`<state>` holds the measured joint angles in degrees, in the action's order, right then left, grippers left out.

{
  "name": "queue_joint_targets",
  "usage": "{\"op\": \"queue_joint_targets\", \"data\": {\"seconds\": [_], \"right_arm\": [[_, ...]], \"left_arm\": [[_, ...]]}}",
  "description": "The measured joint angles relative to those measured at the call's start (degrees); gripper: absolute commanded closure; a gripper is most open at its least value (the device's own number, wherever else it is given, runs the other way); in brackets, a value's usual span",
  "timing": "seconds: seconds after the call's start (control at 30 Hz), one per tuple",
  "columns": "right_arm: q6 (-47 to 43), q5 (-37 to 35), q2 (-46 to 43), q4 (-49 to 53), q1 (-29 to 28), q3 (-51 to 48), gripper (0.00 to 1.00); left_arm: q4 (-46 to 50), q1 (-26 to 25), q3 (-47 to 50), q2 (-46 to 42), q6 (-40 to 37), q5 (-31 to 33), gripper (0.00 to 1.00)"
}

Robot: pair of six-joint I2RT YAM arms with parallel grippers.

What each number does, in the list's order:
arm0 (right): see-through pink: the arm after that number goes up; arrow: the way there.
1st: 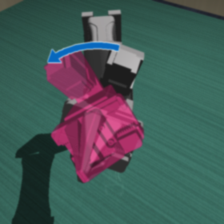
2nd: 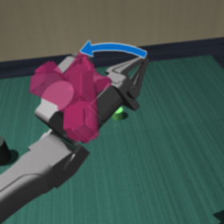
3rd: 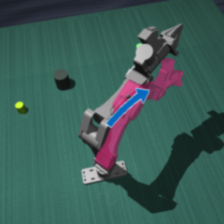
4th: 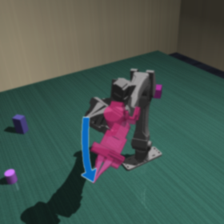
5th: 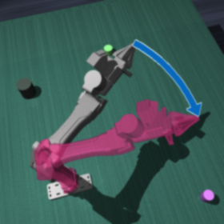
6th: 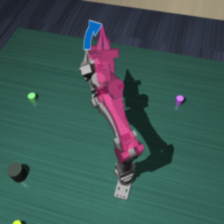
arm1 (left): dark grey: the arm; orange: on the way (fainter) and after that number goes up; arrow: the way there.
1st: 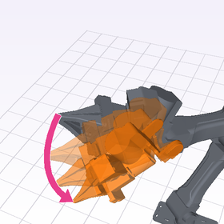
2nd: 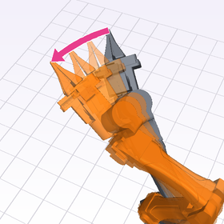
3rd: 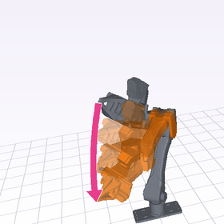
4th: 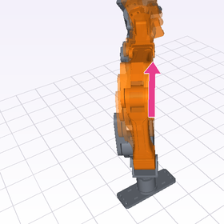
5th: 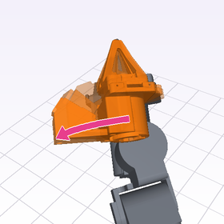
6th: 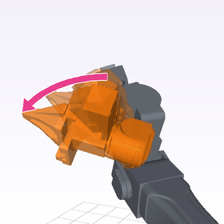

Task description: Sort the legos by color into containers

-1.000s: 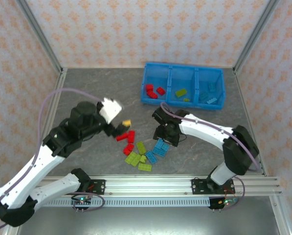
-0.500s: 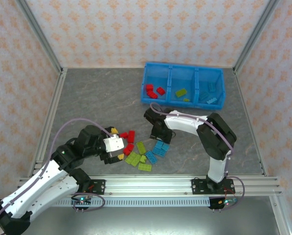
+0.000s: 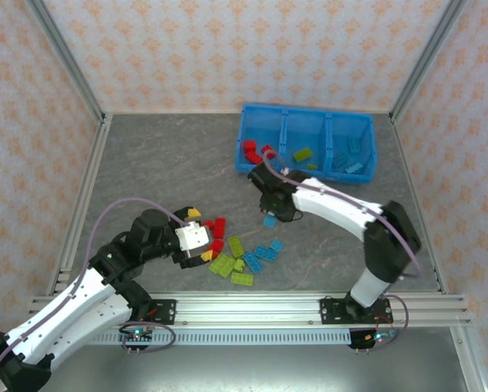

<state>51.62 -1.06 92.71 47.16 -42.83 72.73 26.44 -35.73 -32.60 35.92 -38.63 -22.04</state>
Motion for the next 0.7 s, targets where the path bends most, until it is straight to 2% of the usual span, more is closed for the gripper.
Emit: {"op": "queue_joint_targets", "data": {"seconds": [0.17,0.33,0.4,0.57,0.7], "right_arm": [[-5.3,-7.7,-10.4,1.8,8.9,2.3,0.74],[-14.6,-9.7,-12.7,1.5,24.8,3.1,0.74],[-19.0,-10.2,-10.1,1.2,30.8,5.1,0.75],[-26.2,-9.2,1.4,-1.5,38.8,12.5,0.75],[-29.3,-7.7,13.3,-2.1,42.3,21.5,0.64]], "left_arm": [[-5.0,0.0,-4.5,3.7,4.4,-5.1,0.00],[-9.9,-0.3,-9.4,8.6,11.9,-5.8,0.00],[-10.0,-0.3,-12.5,11.1,14.8,-3.8,0.00],[-8.7,-0.6,-16.8,14.4,21.1,2.1,0.00],[-4.2,-0.7,-19.1,16.2,29.4,10.2,0.00]]}}
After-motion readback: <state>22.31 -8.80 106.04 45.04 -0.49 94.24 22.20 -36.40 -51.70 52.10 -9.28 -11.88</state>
